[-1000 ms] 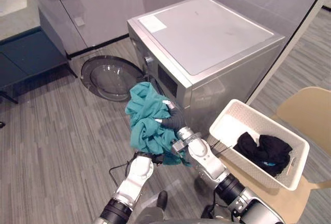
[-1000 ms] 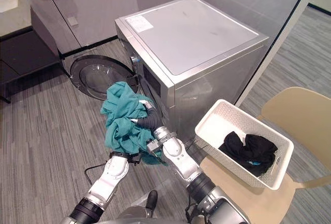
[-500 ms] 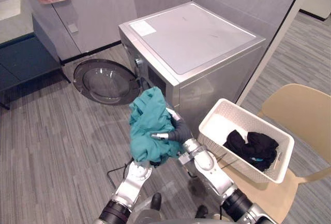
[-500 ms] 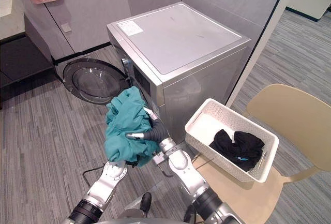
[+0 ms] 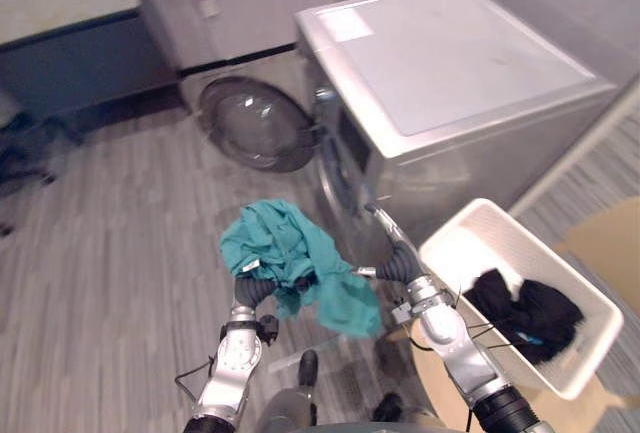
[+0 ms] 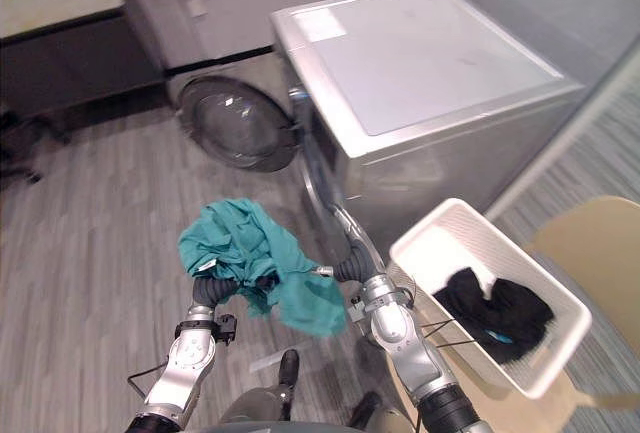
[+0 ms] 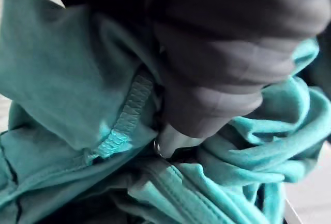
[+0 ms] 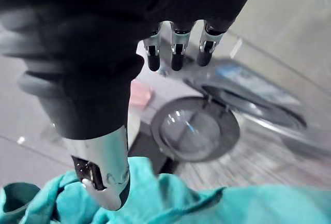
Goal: Pick up the laundry basket with both hands and put the clothes into the washing machine.
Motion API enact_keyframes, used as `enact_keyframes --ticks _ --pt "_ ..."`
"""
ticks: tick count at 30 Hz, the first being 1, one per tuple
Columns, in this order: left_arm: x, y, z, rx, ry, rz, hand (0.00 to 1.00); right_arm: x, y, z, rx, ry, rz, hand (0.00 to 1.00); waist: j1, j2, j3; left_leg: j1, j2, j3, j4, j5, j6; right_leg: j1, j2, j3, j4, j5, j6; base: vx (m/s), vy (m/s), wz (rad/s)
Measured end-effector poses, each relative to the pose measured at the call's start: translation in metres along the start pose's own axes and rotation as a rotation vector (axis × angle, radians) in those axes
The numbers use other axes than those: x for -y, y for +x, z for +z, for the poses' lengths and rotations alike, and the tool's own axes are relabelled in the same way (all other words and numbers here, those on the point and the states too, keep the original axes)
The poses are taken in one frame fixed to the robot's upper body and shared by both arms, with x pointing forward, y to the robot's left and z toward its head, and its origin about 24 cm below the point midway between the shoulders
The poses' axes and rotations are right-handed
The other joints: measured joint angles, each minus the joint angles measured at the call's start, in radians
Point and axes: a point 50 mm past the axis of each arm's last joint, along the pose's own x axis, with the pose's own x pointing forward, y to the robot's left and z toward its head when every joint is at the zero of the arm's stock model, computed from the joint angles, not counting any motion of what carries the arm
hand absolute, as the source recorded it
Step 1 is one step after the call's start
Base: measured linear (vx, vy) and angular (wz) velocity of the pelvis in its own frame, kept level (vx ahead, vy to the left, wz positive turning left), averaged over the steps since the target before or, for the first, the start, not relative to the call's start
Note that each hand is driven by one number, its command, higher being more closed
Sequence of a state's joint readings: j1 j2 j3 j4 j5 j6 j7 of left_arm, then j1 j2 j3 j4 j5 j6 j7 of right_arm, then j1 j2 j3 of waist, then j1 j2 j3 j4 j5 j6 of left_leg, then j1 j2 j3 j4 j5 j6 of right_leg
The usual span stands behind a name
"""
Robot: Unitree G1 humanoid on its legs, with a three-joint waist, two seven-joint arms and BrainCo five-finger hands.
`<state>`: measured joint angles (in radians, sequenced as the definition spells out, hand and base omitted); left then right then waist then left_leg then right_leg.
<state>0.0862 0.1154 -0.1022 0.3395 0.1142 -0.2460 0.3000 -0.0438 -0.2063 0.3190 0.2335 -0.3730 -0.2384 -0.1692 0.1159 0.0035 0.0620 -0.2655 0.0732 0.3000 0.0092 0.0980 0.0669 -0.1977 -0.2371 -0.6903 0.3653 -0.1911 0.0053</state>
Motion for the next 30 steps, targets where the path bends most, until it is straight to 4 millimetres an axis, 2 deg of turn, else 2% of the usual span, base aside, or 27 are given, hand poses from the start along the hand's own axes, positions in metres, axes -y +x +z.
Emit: enact_keyframes --ticks 1,2,4,5,6,7,8,9,10,12,14,15,16,17,18,19,20,21,22,23,24,25,26,27,28,29,30 --pt "-0.003 -0.001 -0.008 -0.041 -0.008 0.011 1.0 -0.006 -0.004 -0.015 -0.079 0.003 0.019 0.0 -0.002 -0.005 0.003 0.003 0.01 0.076 -0.002 0.001 -0.001 0.011 -0.012 -0.034 0.005 -0.004 0.019 0.11 0.046 0.97" --pt "-0.006 -0.004 -0.019 -0.092 -0.016 0.02 1.0 -0.012 -0.008 -0.029 -0.153 0.009 0.051 0.0 0.001 -0.01 0.008 0.016 -0.006 0.068 -0.006 0.015 -0.034 0.023 -0.038 -0.048 0.03 -0.013 0.039 0.15 0.056 0.89" --pt "-0.01 -0.01 -0.033 -0.155 -0.011 0.033 1.0 -0.019 -0.014 -0.041 -0.224 0.025 0.077 0.0 0.002 -0.02 0.015 0.03 -0.036 0.043 0.002 0.002 -0.028 0.059 -0.064 -0.052 0.032 -0.012 0.067 0.18 0.121 0.66" --pt "-0.013 -0.016 -0.042 -0.193 -0.006 0.044 1.0 -0.023 -0.019 -0.05 -0.279 0.044 0.084 0.0 0.0 -0.029 0.02 0.041 -0.06 0.023 0.025 -0.039 -0.023 0.085 -0.091 -0.054 0.042 -0.02 0.091 0.21 0.196 0.7" --pt "-0.016 -0.023 -0.05 -0.231 0.0 0.046 1.0 -0.027 -0.023 -0.058 -0.328 0.061 0.088 0.0 0.0 -0.043 0.024 0.047 -0.097 0.001 0.062 -0.091 -0.015 0.094 -0.149 -0.047 0.116 -0.031 0.109 0.18 0.176 0.58" --pt "-0.015 -0.025 -0.052 -0.245 0.001 0.04 1.0 -0.028 -0.024 -0.061 -0.344 0.064 0.089 0.0 -0.003 -0.044 0.025 0.052 -0.112 -0.008 0.072 -0.103 -0.006 0.092 -0.176 -0.037 0.161 -0.03 0.108 0.19 0.201 0.73" --pt "-0.015 -0.03 -0.057 -0.269 0.004 0.028 1.0 -0.031 -0.028 -0.067 -0.38 0.067 0.099 0.0 -0.022 -0.045 0.031 0.07 -0.145 -0.041 0.093 -0.13 0.015 0.073 -0.237 0.018 0.288 -0.008 0.046 0.23 0.215 0.95" --pt "-0.016 -0.032 -0.061 -0.288 0.01 0.028 1.0 -0.035 -0.033 -0.072 -0.413 0.071 0.113 0.0 -0.042 -0.042 0.042 0.099 -0.16 -0.085 0.117 -0.156 0.032 0.001 -0.246 0.181 0.442 0.049 -0.046 0.31 0.237 1.19" --pt "-0.016 -0.032 -0.061 -0.291 0.014 0.027 1.0 -0.039 -0.036 -0.073 -0.428 0.081 0.119 0.0 -0.054 -0.033 0.055 0.118 -0.159 -0.132 0.135 -0.173 0.043 -0.044 -0.18 0.322 0.513 0.012 -0.023 0.27 0.163 1.01" --pt "-0.017 -0.031 -0.061 -0.291 0.018 0.029 1.0 -0.043 -0.04 -0.075 -0.444 0.09 0.127 0.0 -0.068 -0.029 0.07 0.154 -0.158 -0.171 0.134 -0.186 0.049 -0.095 -0.087 0.419 0.54 -0.046 0.006 0.24 0.078 0.77" --pt "-0.02 -0.031 -0.062 -0.29 0.028 0.03 1.0 -0.044 -0.041 -0.075 -0.448 0.112 0.121 0.0 -0.077 -0.031 0.08 0.195 -0.17 -0.203 0.121 -0.202 0.033 -0.169 -0.014 0.451 0.478 -0.074 0.016 0.25 0.06 0.52" --pt "-0.019 -0.03 -0.062 -0.293 0.029 0.026 1.0 -0.043 -0.04 -0.075 -0.451 0.129 0.112 0.0 -0.079 -0.029 0.082 0.22 -0.177 -0.219 0.097 -0.205 0.031 -0.216 0.021 0.444 0.398 -0.07 0.017 0.4 0.06 0.49" --pt "-0.016 -0.027 -0.061 -0.289 0.026 0.015 1.0 -0.042 -0.039 -0.075 -0.452 0.138 0.105 0.0 -0.095 -0.022 0.09 0.259 -0.185 -0.238 0.065 -0.203 0.029 -0.244 0.058 0.407 0.228 -0.038 0.026 0.38 0.036 0.44" --pt "-0.016 -0.026 -0.06 -0.286 0.027 0.011 1.0 -0.041 -0.038 -0.075 -0.451 0.141 0.103 0.0 -0.101 -0.024 0.093 0.269 -0.186 -0.243 0.06 -0.201 0.027 -0.241 0.065 0.396 0.181 -0.022 0.026 0.43 0.013 0.59" --pt "-0.013 -0.023 -0.059 -0.28 0.026 -0.009 1.0 -0.041 -0.037 -0.075 -0.45 0.151 0.097 0.0 -0.106 -0.02 0.104 0.288 -0.197 -0.265 0.059 -0.206 0.02 -0.242 0.086 0.368 0.046 0.038 0.023 0.41 -0.016 0.6" --pt "-0.01 -0.021 -0.056 -0.269 0.024 -0.025 1.0 -0.041 -0.038 -0.075 -0.453 0.15 0.095 0.0 -0.11 -0.028 0.105 0.308 -0.206 -0.282 0.06 -0.221 -0.003 -0.243 0.099 0.36 -0.036 0.093 0.006 0.42 -0.028 0.81" --pt "-0.007 -0.02 -0.055 -0.264 0.021 -0.04 1.0 -0.04 -0.039 -0.076 -0.46 0.152 0.093 0.0 -0.12 -0.027 0.105 0.318 -0.213 -0.3 0.066 -0.234 -0.023 -0.241 0.099 0.35 -0.056 0.12 -0.019 0.46 -0.066 0.92" --pt "-0.005 -0.021 -0.055 -0.264 0.019 -0.054 1.0 -0.039 -0.039 -0.077 -0.463 0.154 0.088 0.0 -0.132 -0.026 0.106 0.324 -0.216 -0.304 0.083 -0.261 -0.058 -0.229 0.094 0.328 -0.064 0.149 -0.043 0.48 -0.103 1.06" --pt "-0.002 -0.022 -0.055 -0.267 0.02 -0.069 1.0 -0.039 -0.04 -0.077 -0.467 0.155 0.09 0.0 -0.151 -0.029 0.104 0.324 -0.216 -0.294 0.142 -0.304 -0.111 -0.195 0.098 0.314 -0.084 0.209 -0.092 0.49 -0.118 0.94" --pt "0.0 -0.024 -0.057 -0.275 0.013 -0.07 1.0 -0.038 -0.039 -0.077 -0.466 0.155 0.092 0.0 -0.155 -0.022 0.109 0.312 -0.209 -0.282 0.203 -0.323 -0.141 -0.182 0.102 0.308 -0.078 0.23 -0.114 0.46 -0.132 0.57" --pt "0.004 -0.029 -0.06 -0.294 0.002 -0.073 1.0 -0.037 -0.039 -0.078 -0.466 0.149 0.094 0.0 -0.151 -0.002 0.118 0.252 -0.171 -0.212 0.386 -0.33 -0.154 -0.14 0.13 0.309 -0.096 0.207 -0.109 0.48 -0.117 -0.08" --pt "0.006 -0.037 -0.065 -0.322 -0.009 -0.074 1.0 -0.036 -0.036 -0.075 -0.449 0.149 0.092 0.0 -0.145 0.027 0.118 0.171 -0.1 -0.131 0.616 -0.306 -0.169 -0.071 0.178 0.321 -0.15 0.202 -0.124 0.48 -0.103 -0.48" --pt "0.007 -0.04 -0.067 -0.334 -0.013 -0.072 1.0 -0.036 -0.034 -0.072 -0.438 0.153 0.088 0.0 -0.135 0.038 0.121 0.134 -0.049 -0.097 0.725 -0.287 -0.162 -0.039 0.209 0.342 -0.177 0.197 -0.141 0.49 -0.067 -1.1" --pt "0.006 -0.043 -0.07 -0.347 -0.014 -0.073 1.0 -0.036 -0.032 -0.07 -0.424 0.158 0.08 0.0 -0.109 0.047 0.123 0.084 0.024 -0.049 0.865 -0.312 -0.134 0.007 0.257 0.389 -0.202 0.181 -0.161 0.38 -0.035 -1.08" --pt "0.007 -0.042 -0.07 -0.348 -0.014 -0.079 1.0 -0.036 -0.031 -0.069 -0.421 0.162 0.078 0.0 -0.1 0.042 0.127 0.065 0.043 -0.042 0.883 -0.329 -0.109 0.027 0.266 0.406 -0.208 0.174 -0.165 0.44 -0.037 -1.17" --pt "0.011 -0.038 -0.067 -0.339 -0.018 -0.101 1.0 -0.038 -0.03 -0.067 -0.421 0.17 0.073 0.0 -0.099 0.027 0.136 0.032 0.054 -0.052 0.859 -0.358 -0.092 0.066 0.271 0.439 -0.225 0.178 -0.153 0.42 -0.028 -0.86" --pt "0.014 -0.038 -0.067 -0.339 -0.028 -0.104 1.0 -0.036 -0.028 -0.068 -0.422 0.168 0.067 0.0 -0.097 0.015 0.141 0.012 0.051 -0.065 0.799 -0.375 -0.098 0.083 0.269 0.476 -0.233 0.176 -0.151 0.46 -0.008 -0.96"
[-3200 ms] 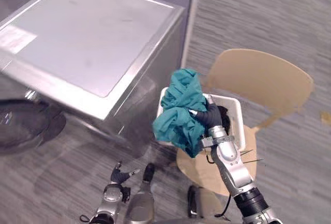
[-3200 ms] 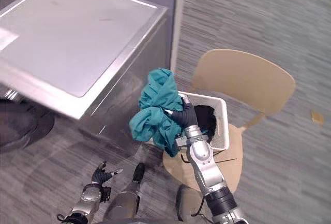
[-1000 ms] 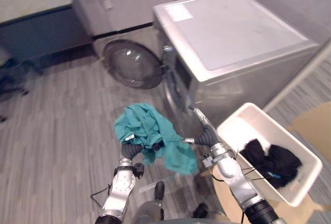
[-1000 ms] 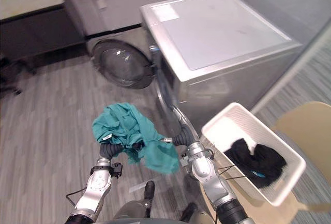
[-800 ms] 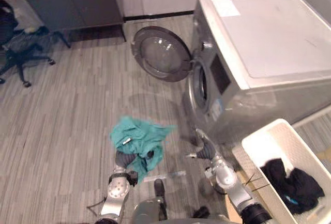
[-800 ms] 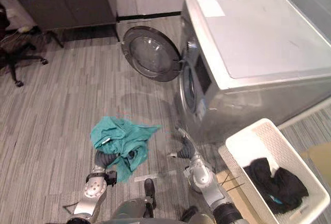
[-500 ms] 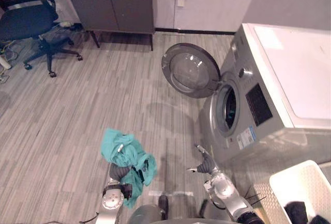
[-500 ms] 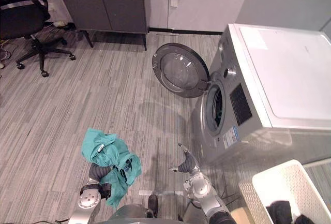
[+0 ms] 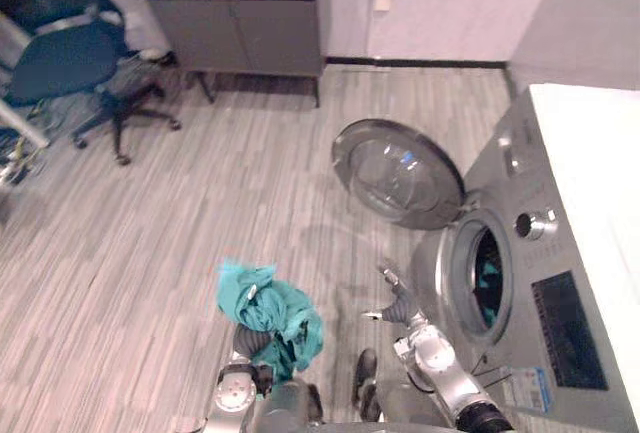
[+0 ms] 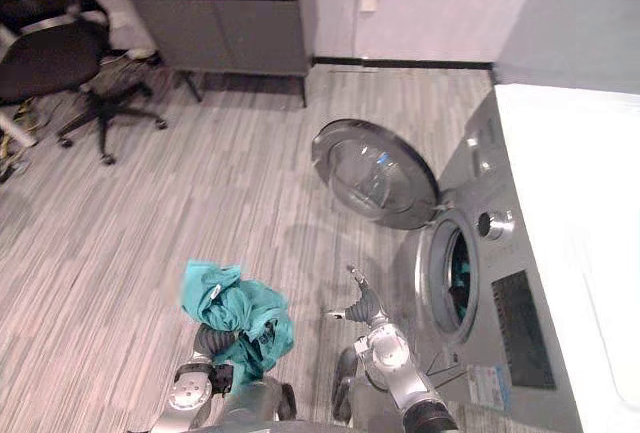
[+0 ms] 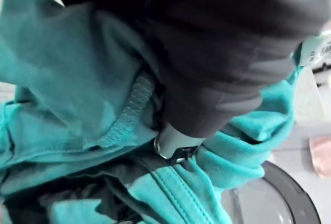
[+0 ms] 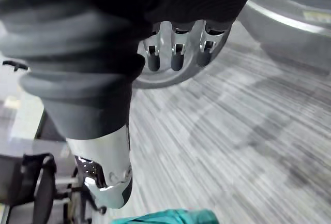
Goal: Pick up the laundry basket with both hands and put the clothes into the washing machine.
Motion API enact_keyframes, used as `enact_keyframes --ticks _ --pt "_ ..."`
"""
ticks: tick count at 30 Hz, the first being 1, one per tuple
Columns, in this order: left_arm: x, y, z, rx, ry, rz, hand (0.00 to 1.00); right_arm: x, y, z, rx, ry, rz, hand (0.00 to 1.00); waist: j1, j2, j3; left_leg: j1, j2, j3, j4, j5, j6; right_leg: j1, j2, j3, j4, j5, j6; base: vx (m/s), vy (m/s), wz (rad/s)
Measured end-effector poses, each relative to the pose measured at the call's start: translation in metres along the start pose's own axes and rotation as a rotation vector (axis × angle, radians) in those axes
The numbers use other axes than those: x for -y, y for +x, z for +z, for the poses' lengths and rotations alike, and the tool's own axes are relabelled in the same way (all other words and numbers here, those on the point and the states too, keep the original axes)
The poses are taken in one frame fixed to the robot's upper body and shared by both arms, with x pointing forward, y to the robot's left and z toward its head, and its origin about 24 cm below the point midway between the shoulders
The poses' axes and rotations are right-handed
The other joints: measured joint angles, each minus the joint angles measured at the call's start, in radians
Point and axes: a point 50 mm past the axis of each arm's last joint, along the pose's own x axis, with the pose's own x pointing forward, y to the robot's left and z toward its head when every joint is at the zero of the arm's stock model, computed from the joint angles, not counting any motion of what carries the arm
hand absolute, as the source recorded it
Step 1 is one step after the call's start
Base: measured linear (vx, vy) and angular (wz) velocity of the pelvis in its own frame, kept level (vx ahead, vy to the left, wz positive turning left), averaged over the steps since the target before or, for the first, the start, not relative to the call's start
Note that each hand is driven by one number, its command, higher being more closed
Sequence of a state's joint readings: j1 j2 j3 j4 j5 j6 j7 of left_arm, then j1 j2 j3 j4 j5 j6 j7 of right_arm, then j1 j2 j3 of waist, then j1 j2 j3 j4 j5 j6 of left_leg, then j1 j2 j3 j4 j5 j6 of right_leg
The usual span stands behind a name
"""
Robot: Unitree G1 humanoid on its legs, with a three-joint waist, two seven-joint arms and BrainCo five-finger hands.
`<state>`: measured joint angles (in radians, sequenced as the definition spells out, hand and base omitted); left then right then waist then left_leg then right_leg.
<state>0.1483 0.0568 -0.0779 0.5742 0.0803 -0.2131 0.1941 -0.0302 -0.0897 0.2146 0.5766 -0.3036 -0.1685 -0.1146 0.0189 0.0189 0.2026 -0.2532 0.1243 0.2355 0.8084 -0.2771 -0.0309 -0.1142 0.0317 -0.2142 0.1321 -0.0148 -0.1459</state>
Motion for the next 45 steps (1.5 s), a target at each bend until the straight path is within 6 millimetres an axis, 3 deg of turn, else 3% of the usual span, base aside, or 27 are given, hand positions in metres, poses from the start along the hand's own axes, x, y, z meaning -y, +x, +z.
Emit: enact_keyframes --ticks 3,5,6,7,8,9,12,14,16,17,19,21,23,25,27,29,30,32,34,35,37,39,41,45 --pt "0.011 0.008 0.009 0.021 -0.001 -0.034 1.0 0.006 0.005 0.001 -0.004 -0.002 -0.031 0.0 -0.002 -0.007 0.017 -0.048 -0.029 -0.156 -0.263 0.007 -0.023 0.04 -0.004 0.124 -0.012 -0.008 0.022 0.34 0.095 -1.24" --pt "0.018 0.013 0.016 0.041 0.012 -0.063 1.0 0.006 0.005 -0.001 -0.016 -0.005 -0.03 0.0 -0.002 -0.001 0.026 -0.042 -0.041 -0.318 -0.43 0.049 -0.079 0.066 -0.006 0.206 -0.012 -0.027 0.057 0.27 0.229 -1.27" --pt "0.022 0.016 0.019 0.046 0.013 -0.077 1.0 0.005 0.004 -0.004 -0.024 -0.015 -0.028 0.0 -0.006 0.012 0.03 -0.03 -0.033 -0.373 -0.499 0.082 -0.109 0.077 0.001 0.24 -0.011 -0.035 0.076 0.22 0.26 -1.29" --pt "0.026 0.016 0.021 0.05 0.009 -0.09 1.0 0.005 0.001 -0.008 -0.036 -0.027 -0.024 0.0 -0.005 0.032 0.03 -0.019 -0.015 -0.404 -0.538 0.139 -0.116 0.081 0.014 0.28 -0.006 -0.047 0.098 0.21 0.336 -1.38" --pt "0.032 0.015 0.022 0.053 0.007 -0.112 1.0 0.007 -0.002 -0.013 -0.05 -0.036 -0.024 0.0 -0.005 0.072 0.029 -0.001 0.013 -0.418 -0.542 0.204 -0.119 0.077 0.043 0.328 0.005 -0.061 0.124 0.18 0.444 -1.71" --pt "0.036 0.016 0.023 0.055 0.015 -0.133 1.0 0.007 -0.003 -0.018 -0.074 -0.042 -0.021 0.0 -0.004 0.081 0.044 0.02 0.025 -0.386 -0.521 0.203 -0.112 0.069 0.053 0.39 0.043 -0.096 0.159 0.15 0.462 -1.46" --pt "0.03 0.017 0.021 0.054 0.064 -0.142 1.0 -0.004 -0.008 -0.022 -0.098 -0.041 0.004 0.0 -0.003 0.012 0.019 0.046 -0.018 -0.242 -0.558 0.18 -0.075 -0.004 -0.018 0.472 0.092 -0.121 0.206 0.07 0.348 -1.27" --pt "0.025 0.017 0.018 0.047 0.073 -0.133 1.0 -0.006 -0.006 -0.02 -0.093 -0.049 0.014 0.0 0.0 0.003 0.019 0.069 -0.029 -0.118 -0.556 0.157 -0.039 -0.045 -0.046 0.519 0.111 -0.118 0.239 0.04 0.28 -1.61" --pt "0.018 0.018 0.018 0.043 0.078 -0.111 1.0 -0.012 0.001 -0.015 -0.08 -0.093 0.052 0.0 0.002 0.004 0.02 0.096 -0.008 0.033 -0.551 0.14 0.003 -0.097 -0.073 0.416 0.119 -0.089 0.227 0.04 0.2 -2.03" --pt "0.012 0.019 0.022 0.057 0.07 -0.09 1.0 -0.013 0.006 -0.011 -0.072 -0.11 0.065 0.0 0.011 0.002 0.019 0.112 0.004 0.109 -0.551 0.134 0.014 -0.124 -0.109 0.276 0.139 -0.084 0.213 0.06 0.126 -2.09" --pt "0.007 0.024 0.037 0.115 0.059 -0.073 1.0 -0.014 0.006 -0.018 -0.102 -0.13 0.075 0.0 -0.001 0.005 0.02 0.136 0.012 0.2 -0.57 0.131 0.018 -0.135 -0.226 -0.153 0.161 -0.074 0.173 0.07 0.064 -1.56" --pt "0.005 0.028 0.045 0.146 0.066 -0.07 1.0 -0.016 0.001 -0.028 -0.143 -0.146 0.091 0.0 -0.005 0.003 0.02 0.159 0.016 0.227 -0.584 0.128 0.016 -0.118 -0.239 -0.219 0.159 -0.063 0.18 0.08 -0.022 -0.74" --pt "0.005 0.028 0.045 0.145 0.066 -0.07 1.0 -0.015 -0.007 -0.043 -0.209 -0.135 0.083 0.0 -0.01 0.004 0.021 0.198 0.022 0.231 -0.581 0.129 0.014 -0.093 -0.218 -0.188 0.15 -0.068 0.177 0.11 -0.126 -0.56" --pt "0.008 0.027 0.045 0.143 0.058 -0.078 1.0 -0.009 -0.015 -0.055 -0.253 -0.128 0.065 0.0 -0.022 0.007 0.022 0.184 0.063 0.226 -0.49 0.114 -0.009 -0.064 -0.203 -0.184 0.127 -0.074 0.176 0.11 -0.175 -0.3" --pt "0.013 0.027 0.045 0.138 0.042 -0.083 1.0 -0.001 -0.023 -0.067 -0.299 -0.139 0.041 0.0 -0.031 0.017 0.033 0.09 0.15 0.168 -0.223 0.108 -0.017 -0.024 -0.157 -0.167 0.095 -0.078 0.173 0.07 -0.139 -0.31" --pt "0.015 0.023 0.039 0.117 0.034 -0.085 1.0 0.005 -0.025 -0.072 -0.322 -0.133 0.019 0.0 -0.03 0.033 0.043 0.059 0.173 0.094 -0.096 0.131 0.0 0.006 -0.133 -0.128 0.084 -0.082 0.163 0.08 -0.029 -0.67" --pt "0.015 0.021 0.034 0.099 0.035 -0.086 1.0 0.012 -0.025 -0.074 -0.336 -0.119 -0.02 0.0 -0.023 0.017 0.053 0.024 0.139 0.003 -0.076 0.107 -0.023 0.007 -0.14 -0.08 0.079 -0.081 0.164 0.09 0.02 -0.87" --pt "0.015 0.022 0.035 0.102 0.038 -0.085 1.0 0.021 -0.024 -0.076 -0.353 -0.094 -0.065 0.0 -0.025 0.025 0.061 0.017 0.085 -0.096 -0.203 0.054 -0.044 -0.002 -0.144 -0.029 0.076 -0.075 0.17 0.09 0.073 -0.85" --pt "0.016 0.023 0.036 0.106 0.039 -0.089 1.0 0.024 -0.026 -0.08 -0.372 -0.078 -0.079 0.0 -0.029 0.039 0.056 0.029 0.06 -0.156 -0.402 0.083 -0.064 -0.022 -0.14 0.006 0.083 -0.07 0.183 0.08 0.146 -0.66" --pt "0.017 0.022 0.036 0.106 0.041 -0.095 1.0 0.026 -0.027 -0.081 -0.375 -0.082 -0.083 0.0 -0.03 0.054 0.055 0.03 0.065 -0.156 -0.473 0.149 -0.075 -0.036 -0.129 0.018 0.091 -0.074 0.198 0.08 0.204 -0.54" --pt "0.016 0.027 0.043 0.135 0.091 -0.109 1.0 0.024 -0.026 -0.081 -0.378 -0.062 -0.088 0.0 -0.034 0.017 0.071 0.021 0.026 -0.128 -0.483 0.135 -0.064 -0.084 -0.169 0.051 0.131 -0.087 0.231 0.09 0.21 -0.28" --pt "0.02 0.029 0.052 0.169 0.118 -0.131 1.0 0.026 -0.028 -0.083 -0.39 -0.034 -0.11 0.0 -0.037 0.011 0.081 -0.004 -0.014 -0.111 -0.461 0.129 -0.05 -0.13 -0.22 0.062 0.191 -0.107 0.259 0.05 0.197 0.07" --pt "0.021 0.033 0.066 0.221 0.12 -0.129 1.0 0.033 -0.015 -0.07 -0.35 -0.004 -0.138 0.0 -0.036 0.012 0.129 -0.034 -0.028 -0.093 -0.389 0.114 -0.029 -0.17 -0.244 0.083 0.262 -0.122 0.267 -0.02 0.147 -0.1" --pt "0.016 0.044 0.11 0.359 0.072 -0.086 1.0 0.05 0.015 -0.028 -0.202 0.064 -0.232 0.0 -0.032 0.013 0.227 -0.182 -0.006 -0.061 -0.168 0.034 -0.003 -0.332 -0.26 0.135 0.465 -0.173 0.274 -0.14 0.076 -0.19"
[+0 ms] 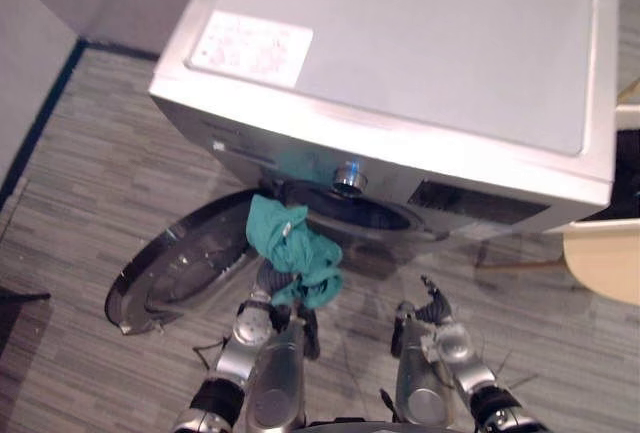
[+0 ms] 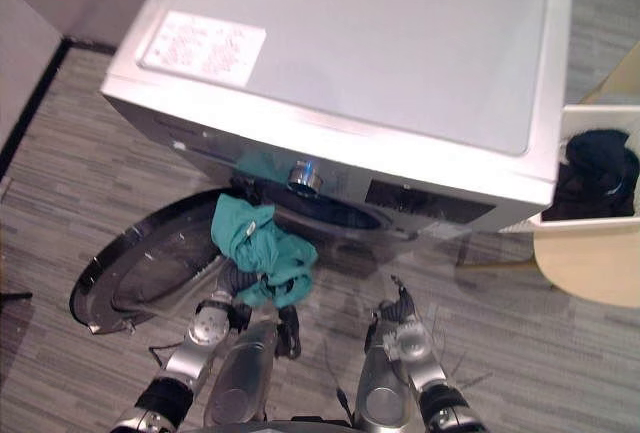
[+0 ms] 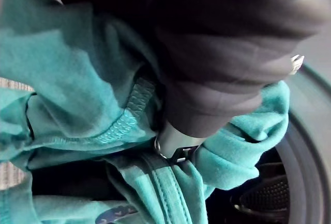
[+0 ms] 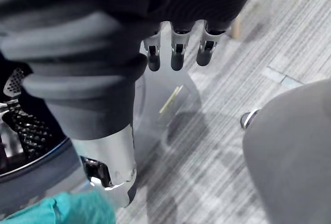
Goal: Pick up the laundry basket with both hands and put the clothes into the washing machine.
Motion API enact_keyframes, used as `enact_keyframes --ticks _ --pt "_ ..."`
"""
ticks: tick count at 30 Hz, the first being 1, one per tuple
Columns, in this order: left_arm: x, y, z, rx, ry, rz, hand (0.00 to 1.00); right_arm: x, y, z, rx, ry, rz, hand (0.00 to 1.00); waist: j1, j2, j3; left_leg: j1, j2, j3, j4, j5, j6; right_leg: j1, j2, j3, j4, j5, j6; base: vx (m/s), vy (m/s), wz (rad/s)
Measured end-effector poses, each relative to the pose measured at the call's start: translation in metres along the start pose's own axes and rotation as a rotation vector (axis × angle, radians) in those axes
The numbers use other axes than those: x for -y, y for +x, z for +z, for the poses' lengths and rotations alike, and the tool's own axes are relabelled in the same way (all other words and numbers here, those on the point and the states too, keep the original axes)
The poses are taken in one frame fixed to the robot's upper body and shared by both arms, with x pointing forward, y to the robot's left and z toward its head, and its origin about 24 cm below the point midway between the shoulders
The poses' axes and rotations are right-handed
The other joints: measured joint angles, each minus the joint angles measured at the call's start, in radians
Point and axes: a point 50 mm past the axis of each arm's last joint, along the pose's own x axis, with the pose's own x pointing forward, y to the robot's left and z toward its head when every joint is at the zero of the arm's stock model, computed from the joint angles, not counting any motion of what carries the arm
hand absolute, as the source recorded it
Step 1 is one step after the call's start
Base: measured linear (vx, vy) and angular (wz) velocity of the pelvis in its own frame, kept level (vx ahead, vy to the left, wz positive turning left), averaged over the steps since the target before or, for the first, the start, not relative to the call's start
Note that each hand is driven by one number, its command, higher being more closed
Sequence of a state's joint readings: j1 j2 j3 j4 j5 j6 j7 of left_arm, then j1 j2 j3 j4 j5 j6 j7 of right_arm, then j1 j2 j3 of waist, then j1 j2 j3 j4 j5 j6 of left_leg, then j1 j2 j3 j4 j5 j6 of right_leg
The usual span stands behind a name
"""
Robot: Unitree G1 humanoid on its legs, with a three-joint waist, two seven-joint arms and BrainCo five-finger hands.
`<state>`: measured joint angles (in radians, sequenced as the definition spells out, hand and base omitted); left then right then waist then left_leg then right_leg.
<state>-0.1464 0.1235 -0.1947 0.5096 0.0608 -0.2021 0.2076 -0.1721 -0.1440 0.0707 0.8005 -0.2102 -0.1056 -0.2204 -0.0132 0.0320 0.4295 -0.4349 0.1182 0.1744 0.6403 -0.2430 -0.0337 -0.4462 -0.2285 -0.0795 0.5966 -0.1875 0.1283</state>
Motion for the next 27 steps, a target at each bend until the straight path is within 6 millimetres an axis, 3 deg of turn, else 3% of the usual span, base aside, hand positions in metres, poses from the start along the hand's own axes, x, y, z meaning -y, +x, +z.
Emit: enact_keyframes --ticks 4,6,7,10,13,17,19,20,22,27 --pt "-0.005 0.017 0.034 0.108 -0.093 0.062 1.0 0.002 0.006 0.041 0.146 0.059 -0.046 0.0 0.002 -0.016 0.037 -0.175 0.061 0.044 0.251 -0.144 0.028 -0.219 0.01 0.071 0.254 -0.105 0.006 -0.21 0.02 -0.4" --pt "-0.005 0.027 0.06 0.182 -0.204 0.105 1.0 0.005 0.007 0.076 0.265 0.099 -0.073 0.0 0.0 -0.017 0.056 -0.306 0.115 0.057 0.408 -0.208 0.026 -0.372 0.04 0.116 0.389 -0.133 0.002 -0.19 0.002 -0.54" --pt "-0.005 0.029 0.069 0.208 -0.234 0.113 1.0 0.006 0.007 0.083 0.292 0.111 -0.079 0.0 0.0 -0.017 0.056 -0.343 0.129 0.056 0.442 -0.217 0.029 -0.413 0.047 0.123 0.418 -0.136 0.001 -0.16 -0.03 -0.44" --pt "-0.005 0.04 0.119 0.36 -0.351 0.141 1.0 0.009 0.003 0.115 0.401 0.187 -0.114 0.0 -0.003 -0.032 0.08 -0.503 0.166 0.039 0.582 -0.253 0.027 -0.582 0.065 0.139 0.556 -0.163 -0.005 -0.12 -0.065 -0.16" --pt "-0.006 0.043 0.188 0.566 -0.471 0.142 1.0 0.016 -0.003 0.139 0.476 0.335 -0.143 0.0 -0.02 -0.043 0.088 -0.691 0.186 -0.001 0.725 -0.271 0.032 -0.769 0.071 0.148 0.712 -0.201 -0.015 -0.08 -0.112 0.04" --pt "-0.024 0.045 0.243 0.721 -0.534 0.176 1.0 0.027 -0.011 0.164 0.58 0.412 -0.166 0.0 -0.031 -0.048 0.093 -0.808 0.199 -0.027 0.82 -0.285 0.027 -0.889 0.081 0.162 0.814 -0.223 -0.021 -0.07 -0.104 0.01" --pt "-0.045 0.04 0.291 0.865 -0.558 0.199 1.0 0.036 -0.021 0.179 0.669 0.452 -0.181 0.0 -0.044 -0.049 0.093 -0.893 0.208 -0.047 0.872 -0.287 0.027 -0.97 0.087 0.161 0.869 -0.233 -0.023 -0.08 -0.109 0.03" --pt "-0.05 0.037 0.304 0.903 -0.561 0.203 1.0 0.04 -0.023 0.181 0.692 0.46 -0.189 0.0 -0.046 -0.053 0.095 -0.911 0.21 -0.05 0.882 -0.287 0.026 -0.987 0.088 0.161 0.88 -0.236 -0.024 -0.07 -0.089 0.02" --pt "-0.065 0.021 0.356 1.06 -0.549 0.199 1.0 0.044 -0.029 0.192 0.753 0.486 -0.193 0.0 -0.062 -0.064 0.101 -0.975 0.213 -0.077 0.92 -0.289 0.023 -1.037 0.088 0.148 0.917 -0.243 -0.029 -0.05 -0.065 0.05" --pt "-0.054 -0.028 0.453 1.333 -0.414 0.161 1.0 0.05 -0.035 0.203 0.813 0.533 -0.194 0.0 -0.086 -0.098 0.111 -1.063 0.212 -0.115 0.973 -0.29 0.023 -1.099 0.084 0.128 0.966 -0.255 -0.041 0.0 -0.027 0.05"
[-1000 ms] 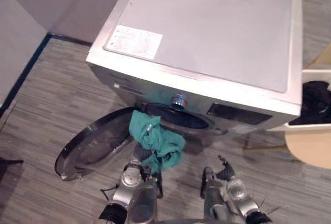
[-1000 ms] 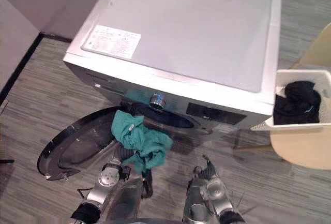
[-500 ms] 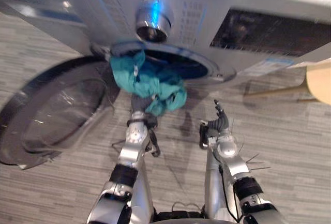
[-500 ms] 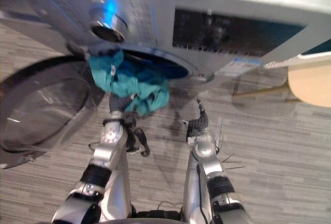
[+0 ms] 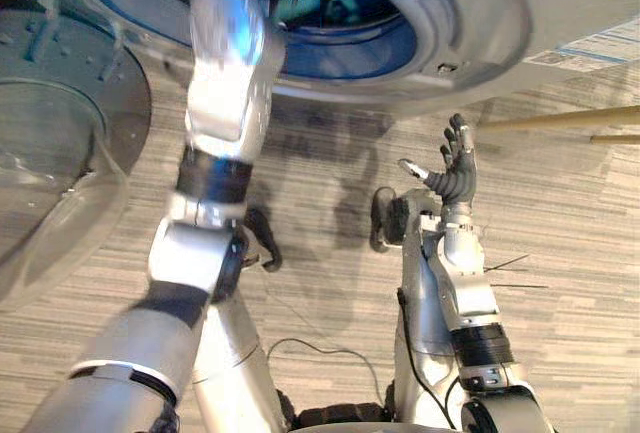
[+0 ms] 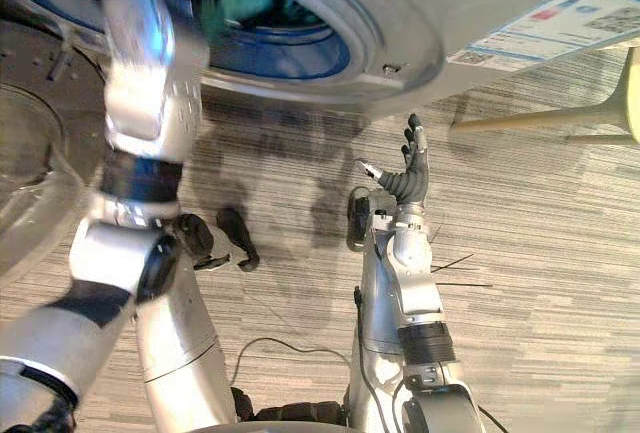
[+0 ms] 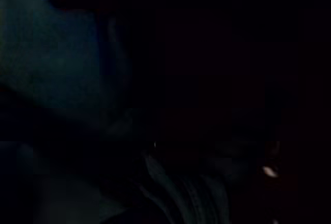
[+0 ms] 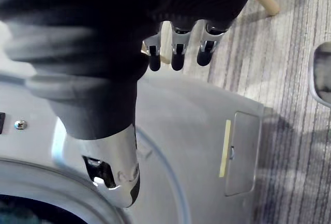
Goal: Pick up the laundry basket with both hands and put the clothes into the washing machine.
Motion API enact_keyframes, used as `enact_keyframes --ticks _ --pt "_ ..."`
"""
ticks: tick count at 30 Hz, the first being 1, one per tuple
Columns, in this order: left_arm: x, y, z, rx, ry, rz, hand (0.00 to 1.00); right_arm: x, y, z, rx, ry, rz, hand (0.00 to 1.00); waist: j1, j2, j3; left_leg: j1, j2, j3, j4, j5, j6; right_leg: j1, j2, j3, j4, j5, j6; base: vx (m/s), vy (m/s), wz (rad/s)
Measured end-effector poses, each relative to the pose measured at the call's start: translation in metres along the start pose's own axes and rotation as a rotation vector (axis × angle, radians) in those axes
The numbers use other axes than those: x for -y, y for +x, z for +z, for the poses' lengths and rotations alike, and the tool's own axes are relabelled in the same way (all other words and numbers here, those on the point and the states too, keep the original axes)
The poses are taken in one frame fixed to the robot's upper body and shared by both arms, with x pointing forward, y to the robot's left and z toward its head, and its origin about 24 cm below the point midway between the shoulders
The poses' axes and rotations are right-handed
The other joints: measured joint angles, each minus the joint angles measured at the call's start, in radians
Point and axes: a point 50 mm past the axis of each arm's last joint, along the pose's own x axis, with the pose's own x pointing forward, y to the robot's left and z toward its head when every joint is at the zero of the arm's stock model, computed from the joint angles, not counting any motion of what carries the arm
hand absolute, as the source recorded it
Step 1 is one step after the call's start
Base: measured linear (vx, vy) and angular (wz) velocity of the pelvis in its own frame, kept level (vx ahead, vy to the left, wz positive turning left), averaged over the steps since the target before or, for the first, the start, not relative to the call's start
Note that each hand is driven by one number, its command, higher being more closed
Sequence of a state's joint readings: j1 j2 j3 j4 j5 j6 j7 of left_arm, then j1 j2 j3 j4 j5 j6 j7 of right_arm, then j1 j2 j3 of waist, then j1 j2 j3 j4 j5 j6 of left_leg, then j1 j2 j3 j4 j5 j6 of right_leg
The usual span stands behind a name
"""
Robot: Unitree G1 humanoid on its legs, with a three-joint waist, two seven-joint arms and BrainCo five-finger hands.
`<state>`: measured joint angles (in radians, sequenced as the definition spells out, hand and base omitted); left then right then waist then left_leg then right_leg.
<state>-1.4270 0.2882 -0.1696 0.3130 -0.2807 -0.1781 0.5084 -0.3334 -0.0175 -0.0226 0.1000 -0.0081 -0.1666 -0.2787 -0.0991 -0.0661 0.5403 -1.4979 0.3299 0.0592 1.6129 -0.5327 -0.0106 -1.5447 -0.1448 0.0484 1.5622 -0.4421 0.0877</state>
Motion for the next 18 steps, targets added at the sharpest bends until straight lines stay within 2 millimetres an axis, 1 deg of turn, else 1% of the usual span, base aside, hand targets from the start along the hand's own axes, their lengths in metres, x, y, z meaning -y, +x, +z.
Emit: enact_keyframes --ticks 1,4,7,8,9,10,11,12,13,14,15,18 --pt "0.007 0.006 0.007 0.037 0.054 -0.015 1.0 -0.001 0.0 0.002 0.01 0.006 0.002 0.0 -0.005 0.0 0.0 -0.007 0.0 -0.001 0.006 -0.002 0.0 -0.005 -0.001 -0.006 0.005 -0.002 0.0 0.04 -0.006 0.0" --pt "0.01 0.013 0.012 0.093 0.176 -0.024 1.0 -0.002 0.0 0.003 0.017 0.017 0.016 0.0 -0.011 0.0 0.0 -0.009 0.0 0.002 0.008 -0.006 -0.004 -0.009 -0.005 -0.006 0.007 -0.003 -0.002 0.04 -0.009 -0.01" --pt "0.001 0.021 0.007 0.116 0.404 -0.056 1.0 0.0 0.0 0.005 0.026 0.032 0.023 0.0 -0.016 0.0 0.0 -0.016 0.0 0.0 0.008 -0.006 -0.004 -0.014 -0.007 -0.011 0.007 -0.003 -0.003 0.0 0.0 0.0" --pt "0.0 0.022 0.005 0.121 0.448 -0.069 1.0 0.0 0.0 0.005 0.029 0.033 0.026 0.0 -0.016 0.0 0.0 -0.019 0.0 0.0 0.008 -0.006 -0.004 -0.014 -0.008 -0.012 0.007 -0.003 -0.003 0.02 -0.007 0.04" --pt "0.0 0.023 0.0 0.122 0.554 -0.118 1.0 0.001 -0.001 0.006 0.032 0.032 0.029 0.0 -0.014 0.0 0.0 -0.024 -0.001 0.0 0.008 -0.005 -0.004 -0.016 -0.01 -0.015 0.007 -0.003 -0.003 0.02 -0.004 0.04" --pt "0.0 0.021 -0.01 0.103 0.661 -0.179 0.0 0.004 -0.001 0.005 0.031 0.029 0.026 0.0 -0.008 0.0 0.0 -0.025 -0.002 0.0 0.008 -0.005 -0.004 -0.016 -0.013 -0.016 0.007 -0.004 -0.003 0.02 -0.005 0.04" --pt "0.0 0.019 -0.016 0.086 0.714 -0.212 0.0 0.005 -0.001 0.005 0.03 0.026 0.025 0.0 -0.004 0.0 0.0 -0.025 -0.003 0.0 0.008 -0.005 -0.004 -0.016 -0.014 -0.016 0.007 -0.004 -0.003 0.02 -0.005 0.03" --pt "-0.003 0.017 -0.03 0.035 0.8 -0.269 0.0 0.006 -0.002 0.004 0.029 0.022 0.032 0.0 0.0 0.0 0.0 -0.026 -0.005 0.0 0.008 -0.005 -0.004 -0.016 -0.015 -0.016 0.006 -0.004 -0.002 0.0 0.0 0.0" --pt "-0.006 0.016 -0.038 0.001 0.844 -0.292 0.0 0.006 -0.002 0.004 0.029 0.022 0.038 0.0 0.0 0.0 0.0 -0.027 -0.006 -0.001 0.008 -0.005 -0.004 -0.016 -0.015 -0.017 0.006 -0.005 -0.001 0.02 -0.002 0.03" --pt "-0.014 0.013 -0.053 -0.086 0.933 -0.346 0.0 0.005 -0.002 0.004 0.029 0.023 0.054 0.0 0.0 0.0 0.0 -0.028 -0.008 -0.001 0.008 -0.005 -0.004 -0.016 -0.016 -0.016 0.005 -0.005 0.0 0.0 0.0 0.0" --pt "-0.021 0.009 -0.065 -0.163 0.984 -0.376 0.0 0.005 -0.002 0.004 0.029 0.024 0.064 0.0 0.0 0.0 0.0 -0.029 -0.009 -0.001 0.008 -0.005 -0.004 -0.016 -0.016 -0.016 0.004 -0.005 0.0 0.0 0.0 0.0" --pt "-0.043 -0.007 -0.094 -0.388 1.043 -0.454 0.0 0.003 -0.002 0.004 0.025 0.03 0.112 0.0 0.001 0.001 0.0 -0.032 -0.01 -0.003 0.007 -0.006 -0.004 -0.016 -0.015 -0.018 0.002 -0.006 0.002 0.0 0.0 0.0"
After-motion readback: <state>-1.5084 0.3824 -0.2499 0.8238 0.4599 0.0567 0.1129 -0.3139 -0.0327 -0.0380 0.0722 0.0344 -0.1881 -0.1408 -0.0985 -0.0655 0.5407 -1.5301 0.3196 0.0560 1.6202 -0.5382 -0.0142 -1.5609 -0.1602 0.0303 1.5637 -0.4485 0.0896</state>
